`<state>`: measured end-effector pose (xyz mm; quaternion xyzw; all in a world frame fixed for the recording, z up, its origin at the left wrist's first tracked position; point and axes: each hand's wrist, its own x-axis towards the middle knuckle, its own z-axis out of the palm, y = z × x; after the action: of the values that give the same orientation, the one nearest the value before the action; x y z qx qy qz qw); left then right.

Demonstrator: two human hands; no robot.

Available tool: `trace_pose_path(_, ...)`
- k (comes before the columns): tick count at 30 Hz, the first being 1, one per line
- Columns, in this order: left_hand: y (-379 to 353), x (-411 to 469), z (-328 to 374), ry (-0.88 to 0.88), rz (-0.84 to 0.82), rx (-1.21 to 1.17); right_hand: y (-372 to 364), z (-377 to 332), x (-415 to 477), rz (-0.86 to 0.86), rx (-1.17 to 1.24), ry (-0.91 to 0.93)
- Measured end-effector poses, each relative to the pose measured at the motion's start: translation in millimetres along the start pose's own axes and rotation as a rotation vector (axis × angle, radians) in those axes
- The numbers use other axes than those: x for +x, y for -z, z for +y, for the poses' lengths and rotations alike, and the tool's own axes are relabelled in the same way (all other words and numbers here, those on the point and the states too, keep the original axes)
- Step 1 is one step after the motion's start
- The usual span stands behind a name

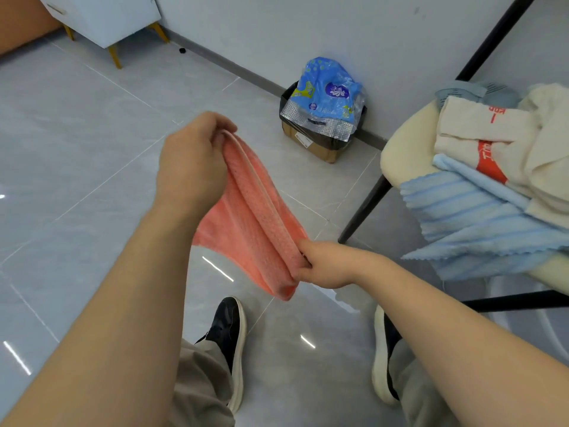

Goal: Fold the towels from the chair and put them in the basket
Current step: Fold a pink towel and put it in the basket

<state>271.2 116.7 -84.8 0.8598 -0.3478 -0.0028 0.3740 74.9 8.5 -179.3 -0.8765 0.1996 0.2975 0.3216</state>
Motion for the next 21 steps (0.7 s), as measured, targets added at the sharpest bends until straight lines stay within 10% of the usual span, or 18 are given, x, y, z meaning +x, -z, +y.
trace_pose_path(7, 5, 5, -7, 0.091, 0.191, -0.08, 10, 1, -9, -0.108, -0.28, -0.073)
trace_pose_path(17, 29, 10, -37, 0.278, 0.261, -0.012, 60, 33, -16, 0.964, -0.186, -0.106)
trace_pose_path(21, 26, 9, -38, 0.274, 0.202, 0.005, 77, 31, -27, 0.757, -0.324, -0.191)
